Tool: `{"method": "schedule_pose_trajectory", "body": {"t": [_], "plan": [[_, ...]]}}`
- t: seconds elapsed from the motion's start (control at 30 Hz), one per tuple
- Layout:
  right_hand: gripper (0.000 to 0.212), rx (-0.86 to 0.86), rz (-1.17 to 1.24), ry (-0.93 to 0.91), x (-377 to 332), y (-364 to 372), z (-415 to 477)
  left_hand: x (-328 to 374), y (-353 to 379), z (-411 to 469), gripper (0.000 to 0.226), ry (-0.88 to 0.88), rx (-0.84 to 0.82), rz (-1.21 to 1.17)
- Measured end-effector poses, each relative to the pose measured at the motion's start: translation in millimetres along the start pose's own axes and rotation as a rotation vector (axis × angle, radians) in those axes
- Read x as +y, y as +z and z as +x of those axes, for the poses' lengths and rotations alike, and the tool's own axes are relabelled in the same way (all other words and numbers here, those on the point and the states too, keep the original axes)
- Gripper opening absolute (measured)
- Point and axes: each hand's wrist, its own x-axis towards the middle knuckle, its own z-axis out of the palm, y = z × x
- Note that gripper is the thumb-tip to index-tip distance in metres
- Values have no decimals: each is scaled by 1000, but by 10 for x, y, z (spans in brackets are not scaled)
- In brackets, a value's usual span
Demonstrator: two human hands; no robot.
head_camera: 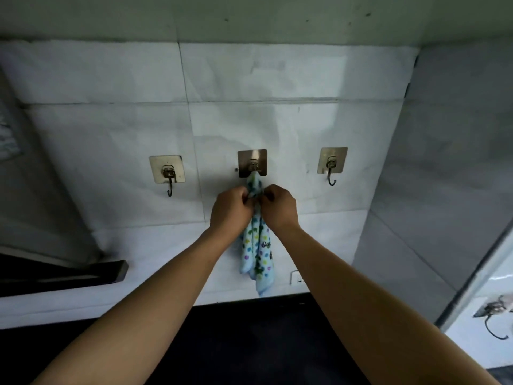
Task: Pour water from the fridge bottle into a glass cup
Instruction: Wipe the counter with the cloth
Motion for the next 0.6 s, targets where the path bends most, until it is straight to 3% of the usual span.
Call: {"method": "schedule_pose_trajectory", "body": {"t": [0.13,0.3,0.47,0.6], "plan": [[19,56,63,-56,-236,-212,-92,186,-256,-13,13,67,66,-55],[19,46,99,-170,-501,-528,-491,389,-590,-303,9,157,76,-131],[17,-32,188,-251,-496,-672,-1286,360,-792,-935,12,230,-42,-208],[19,-179,231,-99,-203,-567,-1942,102,-722,-1588,15,207,-171,-270]]}}
